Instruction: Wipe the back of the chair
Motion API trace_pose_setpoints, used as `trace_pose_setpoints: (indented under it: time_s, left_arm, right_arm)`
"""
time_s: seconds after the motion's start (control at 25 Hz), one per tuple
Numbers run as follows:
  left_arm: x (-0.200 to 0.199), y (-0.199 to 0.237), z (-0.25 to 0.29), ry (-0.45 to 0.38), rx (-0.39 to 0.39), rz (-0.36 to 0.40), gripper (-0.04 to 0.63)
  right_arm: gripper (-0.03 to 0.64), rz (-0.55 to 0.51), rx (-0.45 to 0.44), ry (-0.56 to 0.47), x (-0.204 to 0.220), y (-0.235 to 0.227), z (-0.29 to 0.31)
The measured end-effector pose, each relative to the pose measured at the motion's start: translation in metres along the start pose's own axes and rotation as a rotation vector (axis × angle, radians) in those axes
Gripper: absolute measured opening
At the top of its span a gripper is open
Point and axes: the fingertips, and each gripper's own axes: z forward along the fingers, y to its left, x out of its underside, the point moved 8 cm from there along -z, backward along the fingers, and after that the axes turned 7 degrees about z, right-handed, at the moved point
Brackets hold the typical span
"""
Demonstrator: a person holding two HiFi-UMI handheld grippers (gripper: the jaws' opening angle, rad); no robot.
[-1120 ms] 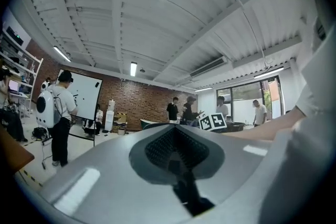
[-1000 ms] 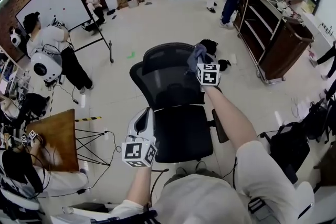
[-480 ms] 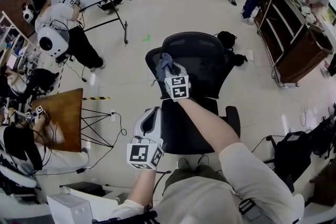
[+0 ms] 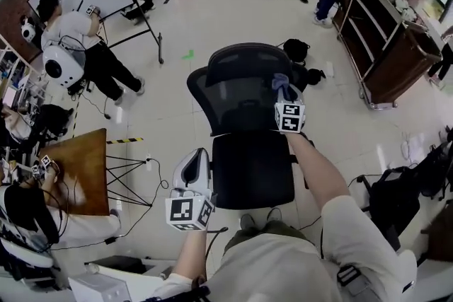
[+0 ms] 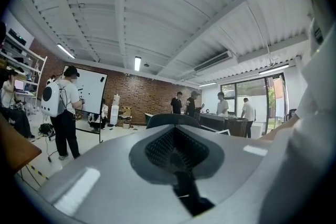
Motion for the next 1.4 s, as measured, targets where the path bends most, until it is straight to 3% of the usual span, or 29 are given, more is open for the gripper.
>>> trace_pose_setpoints:
  time_s: [0.16, 0.24, 0.36, 0.52, 0.64, 0.76, 1.0, 1.4]
  left_arm:
    - [0.000, -0.006, 0.005, -0.017, 0.059, -0.007, 0.054]
    - [-0.005, -0.011, 0.010, -0.032, 0.071, -0.004, 0.054]
    - [-0.006, -0.019, 0.011, -0.029, 0.058, -0.002, 0.054]
    - [-0.009, -0.024, 0.022, -0.009, 0.026, -0.025, 0.054]
    - [-0.018, -0.026, 0.037, -0.004, -0.008, -0.008, 0.054]
    - [-0.010, -0.012, 0.048, 0.036, -0.051, -0.001, 0.054]
    - [0.004, 0.017, 0.040, 0.086, -0.085, -0.004, 0.054]
    - [0.006, -0.009, 0.056, 0.031, 0.158, -0.059, 0.054]
  right_arm:
    - [0.046, -0.077, -0.009, 0.019, 0.004, -0.019, -0.016]
    - [0.046, -0.043, -0.021, 0.003, 0.001, -0.007, -0.015]
    - [0.044, 0.003, -0.156, -0.026, 0.008, 0.056, -0.024]
    - [0.046, -0.062, -0.403, 0.057, 0.024, 0.185, 0.017]
    - [0.046, -0.039, -0.453, 0.207, 0.061, 0.228, 0.086]
    - [0.046, -0.033, -0.418, 0.275, 0.066, 0.233, 0.146]
    - [0.046, -0.003, -0.291, 0.269, 0.061, 0.179, 0.166]
    - [0.044, 0.070, 0.145, 0.226, 0.063, -0.083, 0.040]
